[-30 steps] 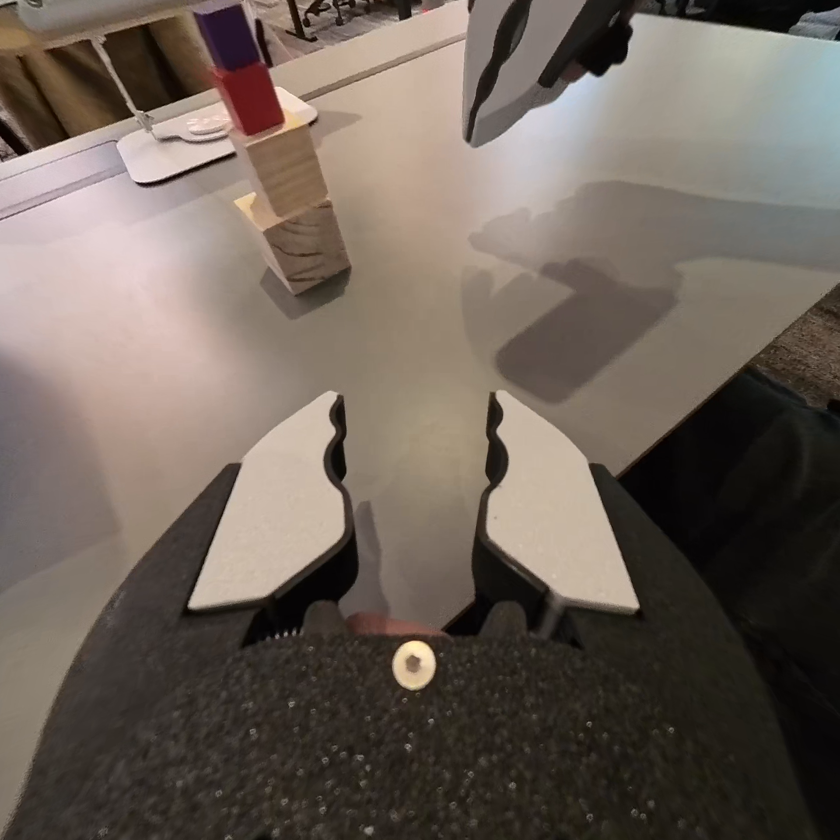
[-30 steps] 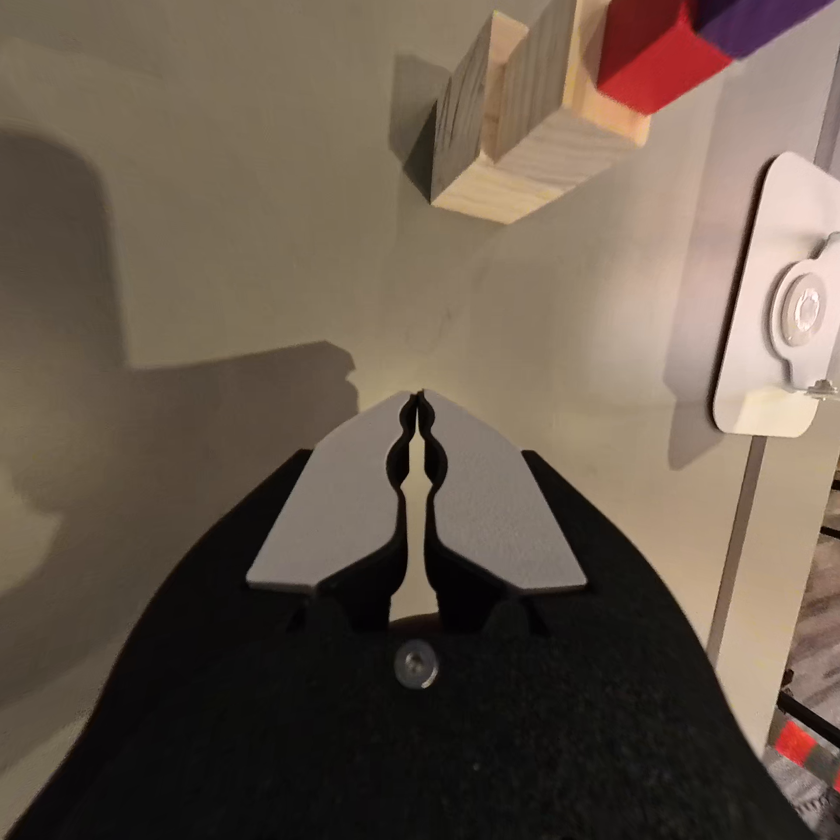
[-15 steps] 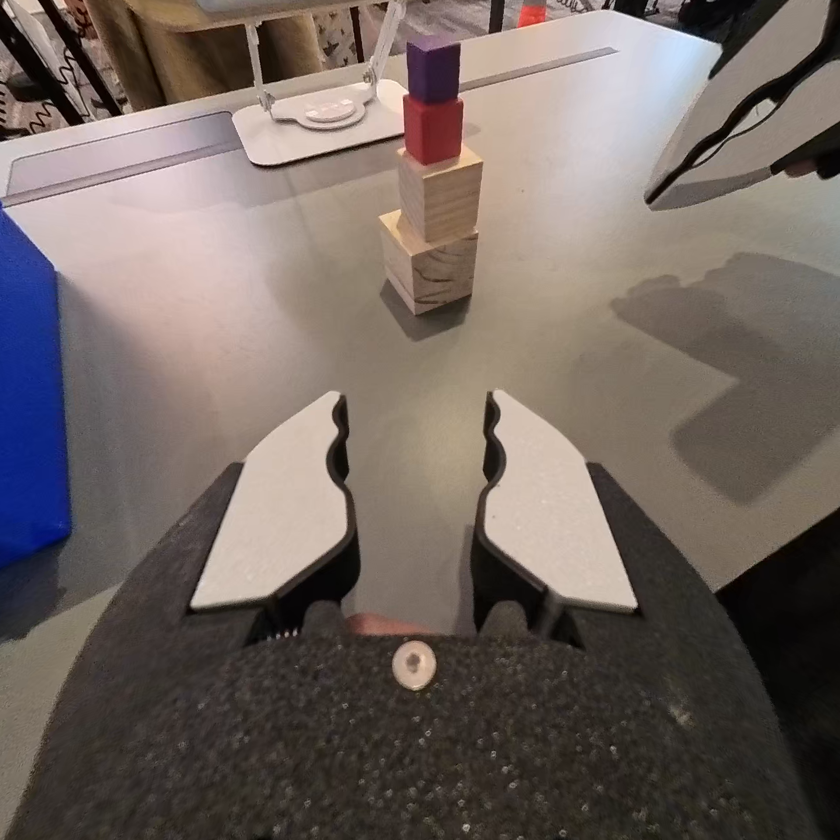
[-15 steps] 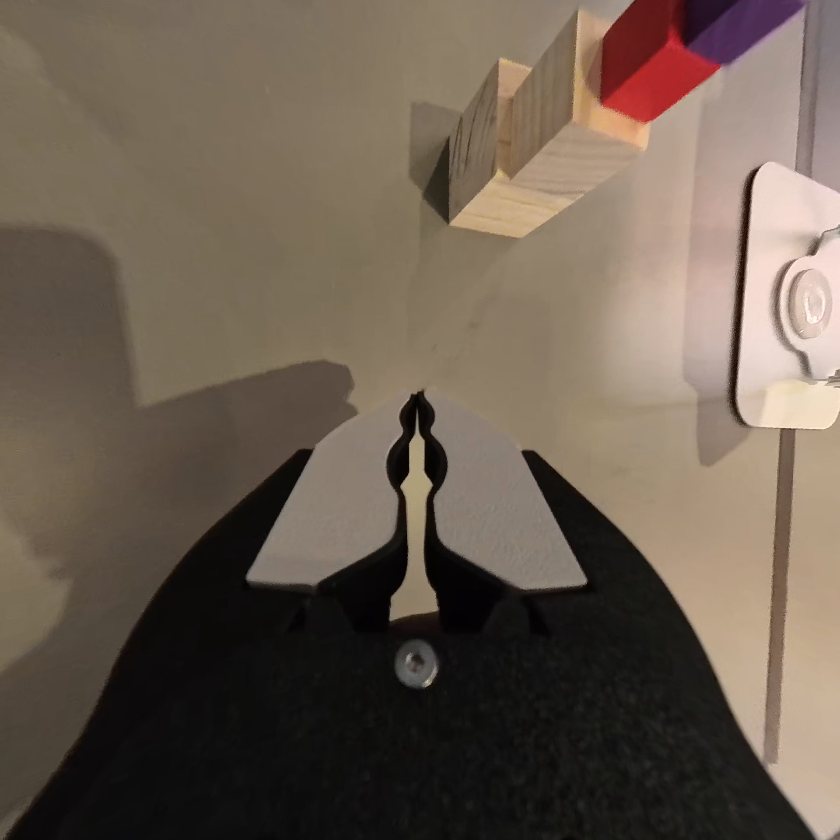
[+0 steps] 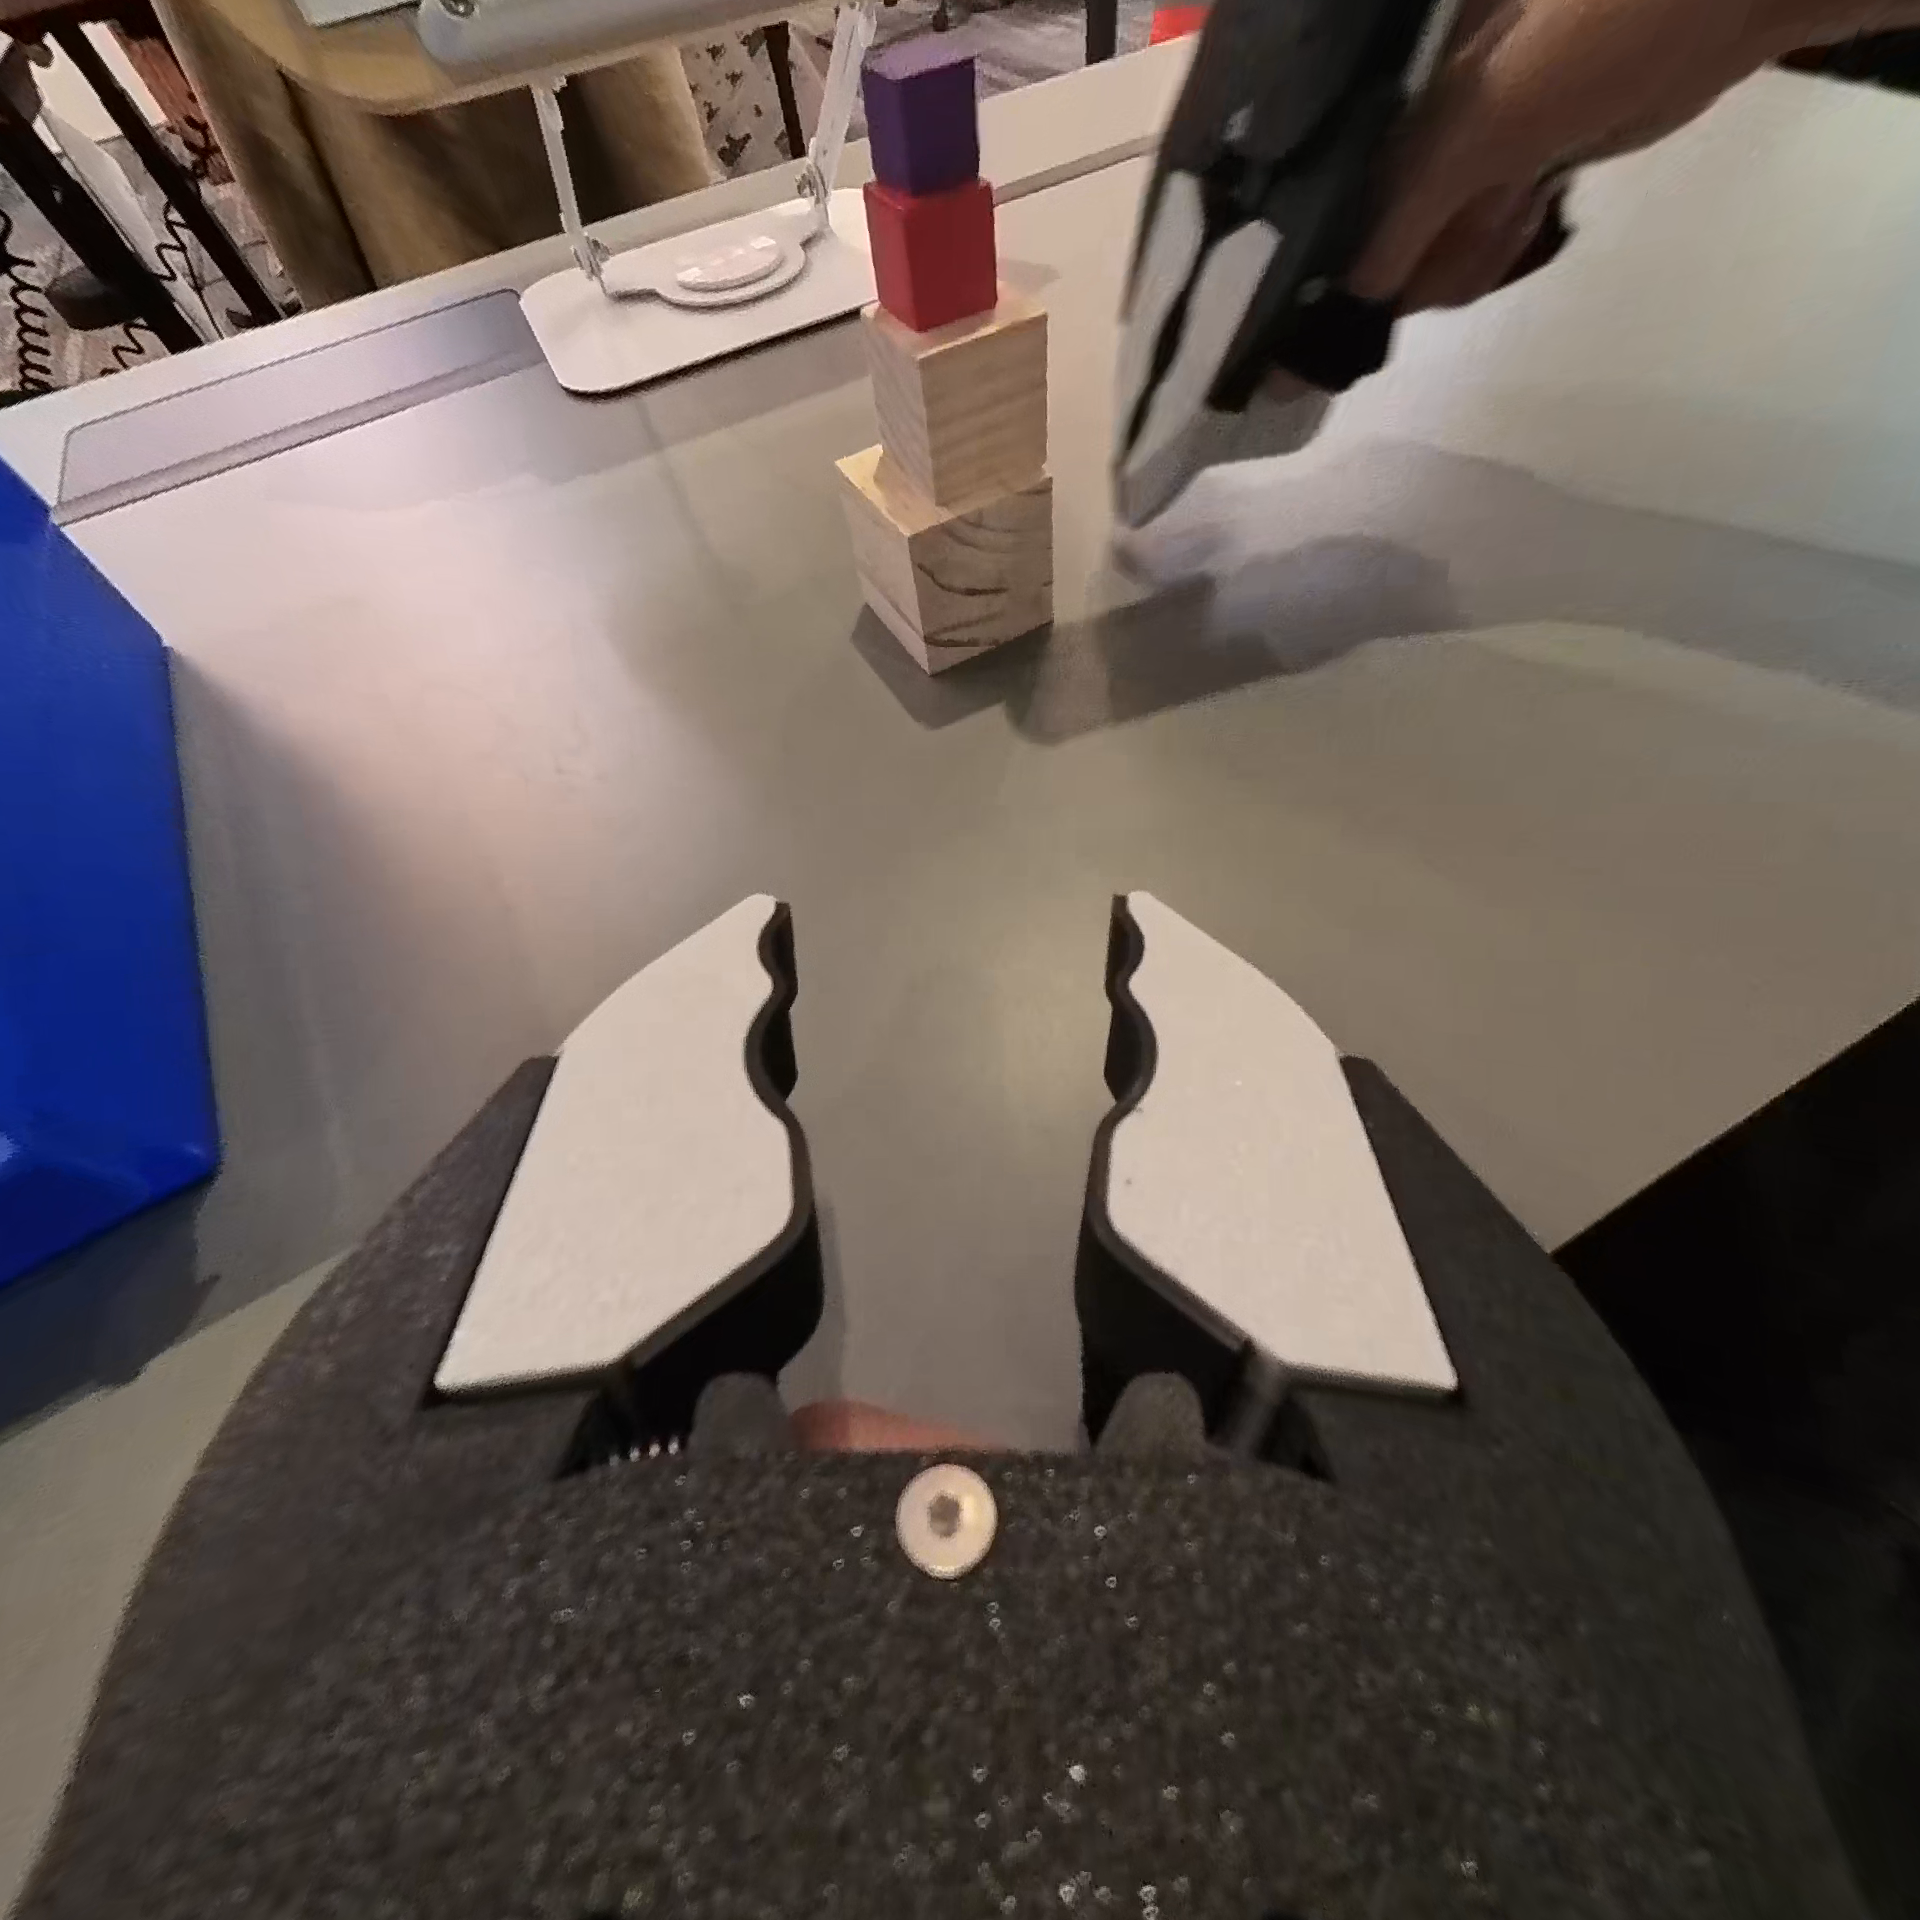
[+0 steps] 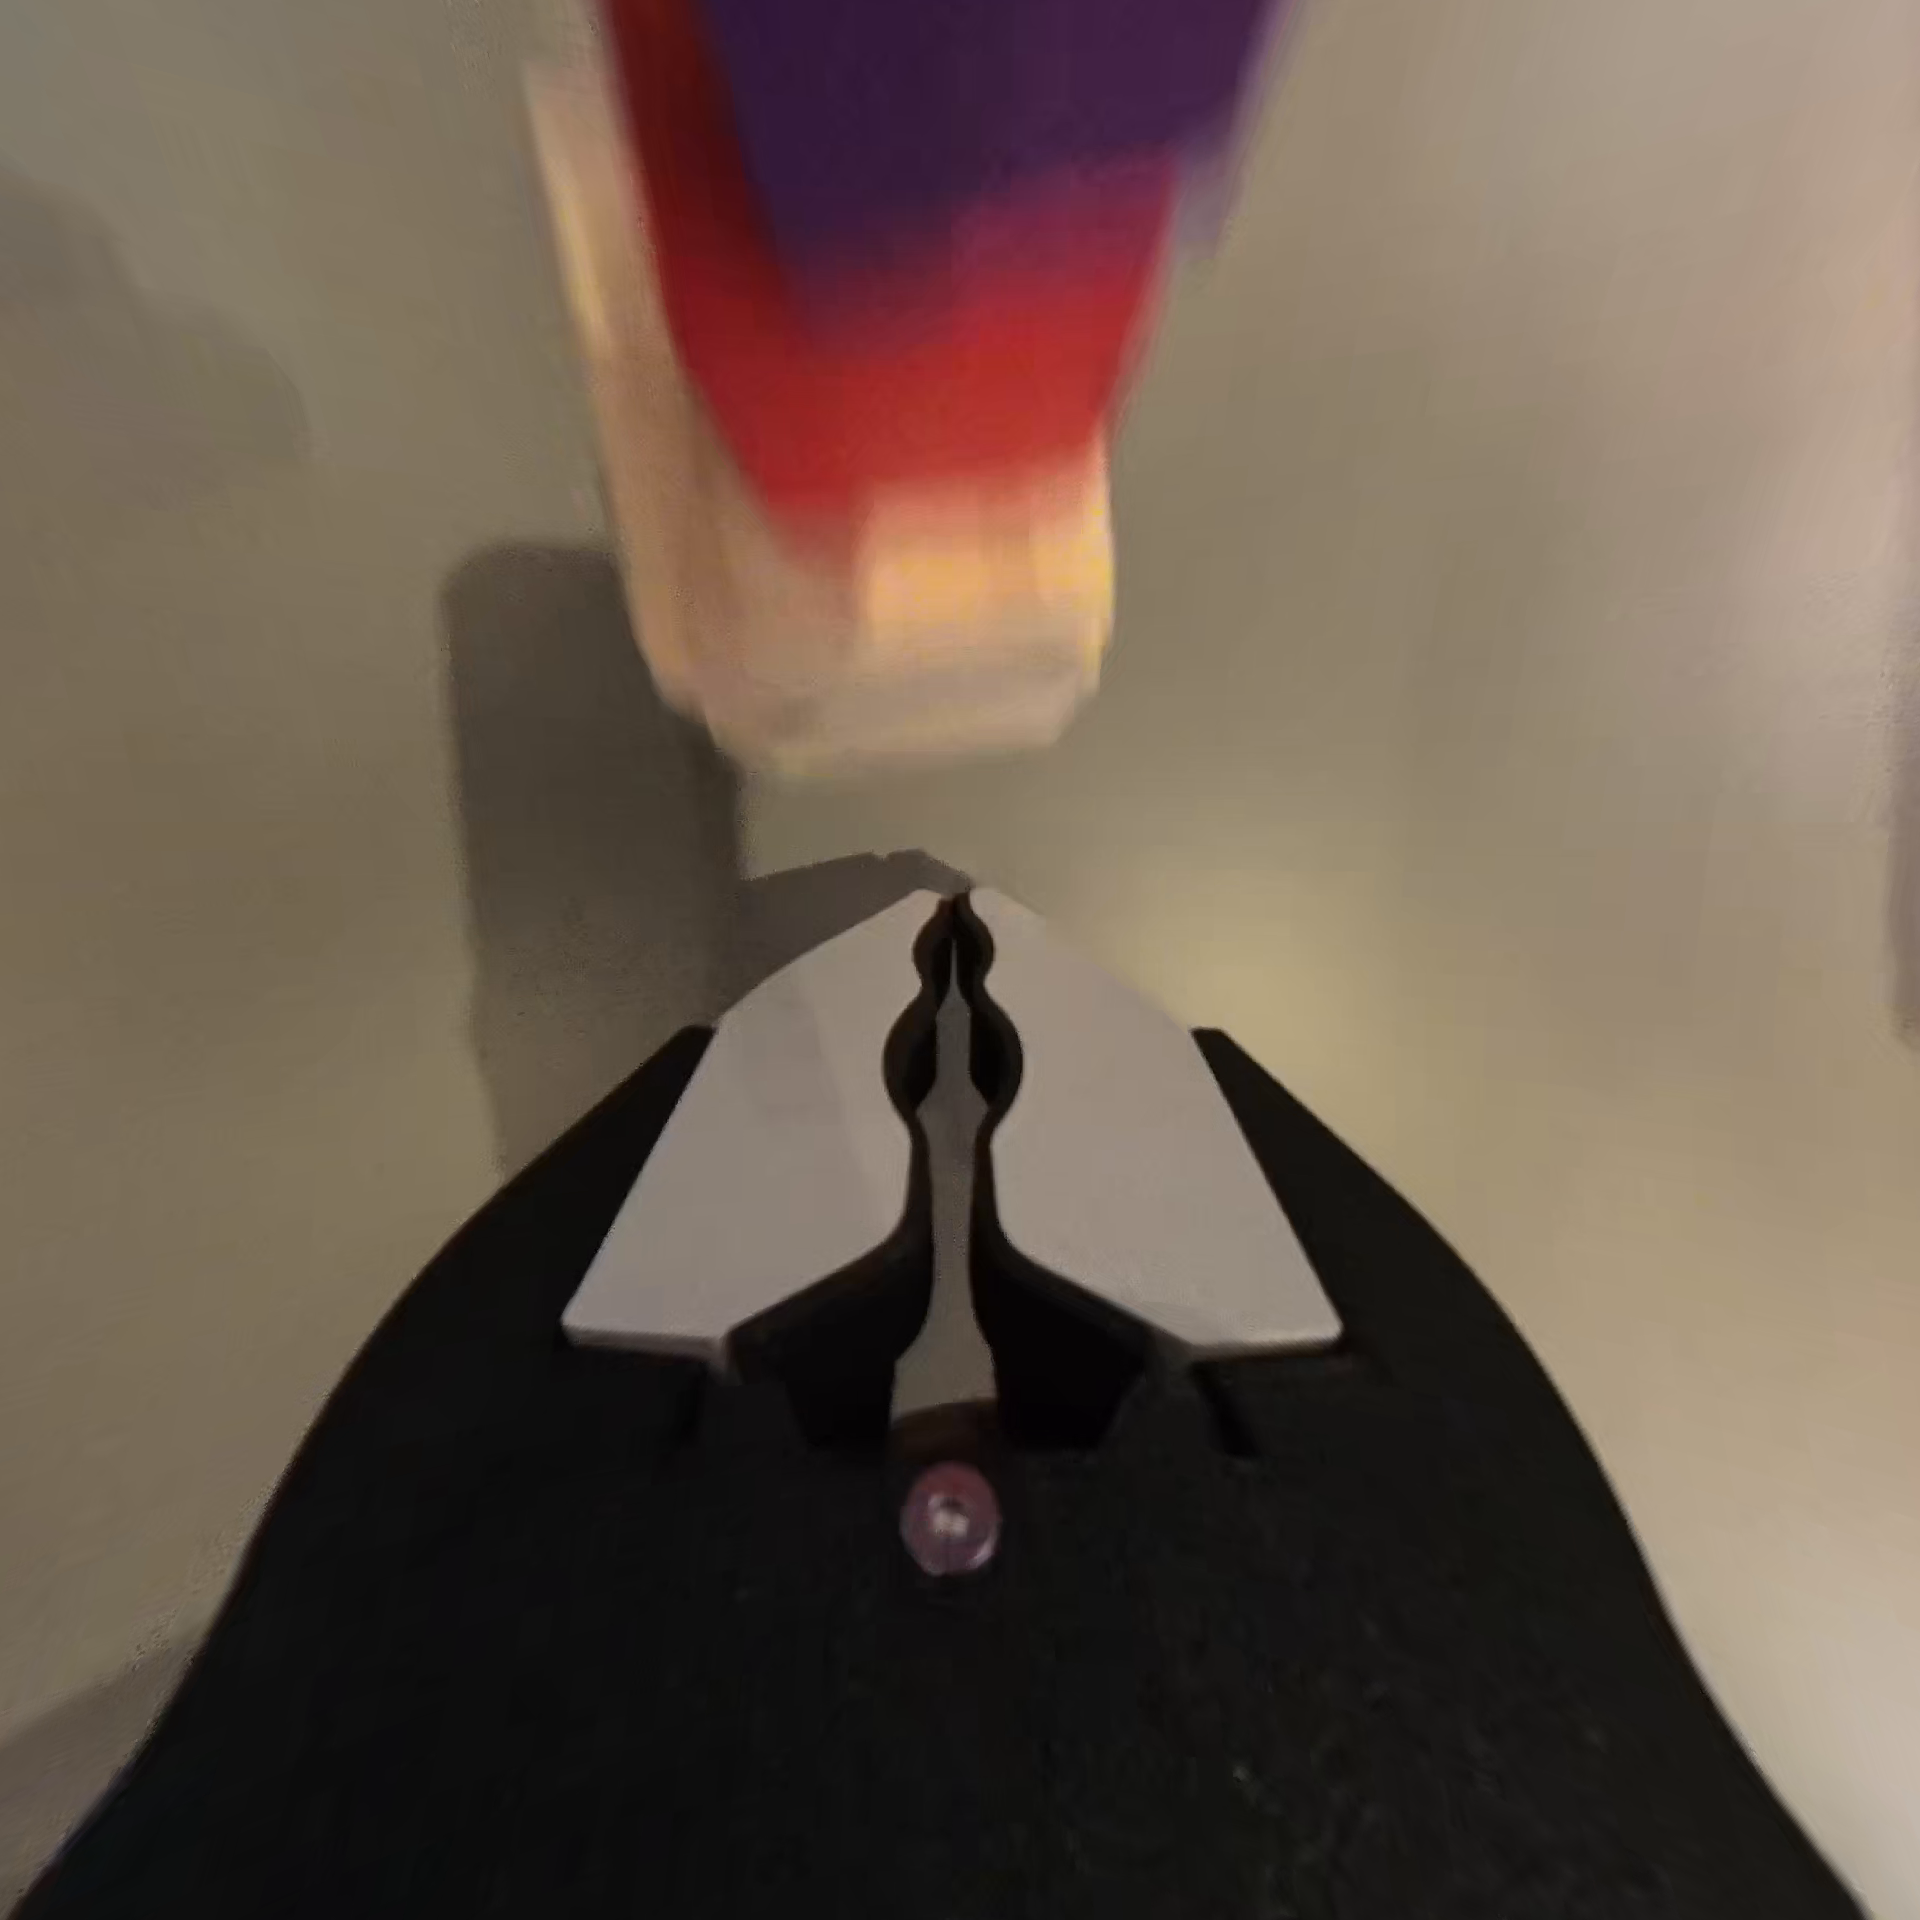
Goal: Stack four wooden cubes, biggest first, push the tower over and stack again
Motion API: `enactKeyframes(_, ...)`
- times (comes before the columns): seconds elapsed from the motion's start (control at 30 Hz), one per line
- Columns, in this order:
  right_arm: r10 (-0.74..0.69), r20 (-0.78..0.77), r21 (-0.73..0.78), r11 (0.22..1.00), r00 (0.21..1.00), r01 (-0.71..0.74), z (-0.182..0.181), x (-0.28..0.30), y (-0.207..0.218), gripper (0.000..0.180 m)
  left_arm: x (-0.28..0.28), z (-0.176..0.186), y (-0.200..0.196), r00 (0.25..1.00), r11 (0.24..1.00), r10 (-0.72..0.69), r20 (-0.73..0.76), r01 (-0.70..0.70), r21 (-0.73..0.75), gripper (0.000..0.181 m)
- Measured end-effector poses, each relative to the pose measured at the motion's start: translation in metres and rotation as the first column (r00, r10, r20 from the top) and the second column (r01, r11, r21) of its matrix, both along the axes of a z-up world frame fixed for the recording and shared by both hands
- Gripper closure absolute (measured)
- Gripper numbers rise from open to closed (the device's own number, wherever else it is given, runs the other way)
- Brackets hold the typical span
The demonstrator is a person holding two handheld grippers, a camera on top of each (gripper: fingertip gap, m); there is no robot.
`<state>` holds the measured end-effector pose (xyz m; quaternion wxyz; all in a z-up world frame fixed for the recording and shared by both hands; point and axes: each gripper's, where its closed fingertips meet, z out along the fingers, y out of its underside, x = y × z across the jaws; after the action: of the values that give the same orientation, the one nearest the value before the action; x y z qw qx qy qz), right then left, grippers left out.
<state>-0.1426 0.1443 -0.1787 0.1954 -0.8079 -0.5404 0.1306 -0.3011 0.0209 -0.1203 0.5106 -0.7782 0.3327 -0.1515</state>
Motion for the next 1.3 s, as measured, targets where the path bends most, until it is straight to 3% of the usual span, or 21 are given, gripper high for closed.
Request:
enactKeyframes(0.03,0.016,-0.131,0.053,0.999,0.991,-0.009,0.016,-0.028,0.007,0.18,-0.001,0.001,-0.002,1.0,1.0,-0.001,0.002,0.001,0.006,0.124)
enactKeyframes(0.13,0.037,-0.372,0.118,0.993,0.928,0.008,0.056,-0.081,0.02,0.18,-0.005,0.004,-0.007,1.0,1.0,0.0,0.009,0.0,0.014,0.124)
enactKeyframes(0.33,0.008,-0.3,0.113,0.993,0.954,0.027,0.057,-0.068,0.016,0.18,-0.012,0.002,-0.016,1.0,1.0,-0.005,0.012,0.004,0.01,0.123)
enactKeyframes(0.53,-0.009,-0.194,0.173,0.984,0.981,0.043,0.06,-0.016,-0.036,0.18,-0.012,-0.001,-0.016,1.0,1.0,-0.004,0.003,0.004,0.009,0.123)
enactKeyframes(0.77,-0.18,-0.418,0.169,0.948,0.89,0.271,0.076,-0.021,-0.111,0.176,-0.011,-0.007,-0.013,1.0,1.0,0.017,-0.018,-0.017,0.001,0.123)
enactKeyframes(0.93,-0.351,-0.574,0.101,0.866,0.74,0.489,0.065,-0.017,-0.143,0.149,-0.013,-0.006,-0.01,0.998,0.998,0.066,-0.023,-0.065,0.017,0.123)
enactKeyframes(1.03,-0.385,-0.573,0.197,0.792,0.723,0.578,0.058,0.001,-0.149,0.14,-0.009,-0.002,-0.011,0.997,0.997,0.074,-0.007,-0.074,0.034,0.123)
enactKeyframes(1.17,-0.396,-0.662,0.229,0.701,0.636,0.675,0.063,0.026,-0.161,0.14,0.0,0.005,-0.015,0.997,0.993,0.072,0.001,-0.072,0.09,0.123)
enactKeyframes(1.3,-0.418,-0.678,0.271,0.622,0.604,0.734,0.07,0.048,-0.162,0.14,0.006,0.012,-0.018,0.997,0.988,0.077,0.021,-0.079,0.133,0.123)
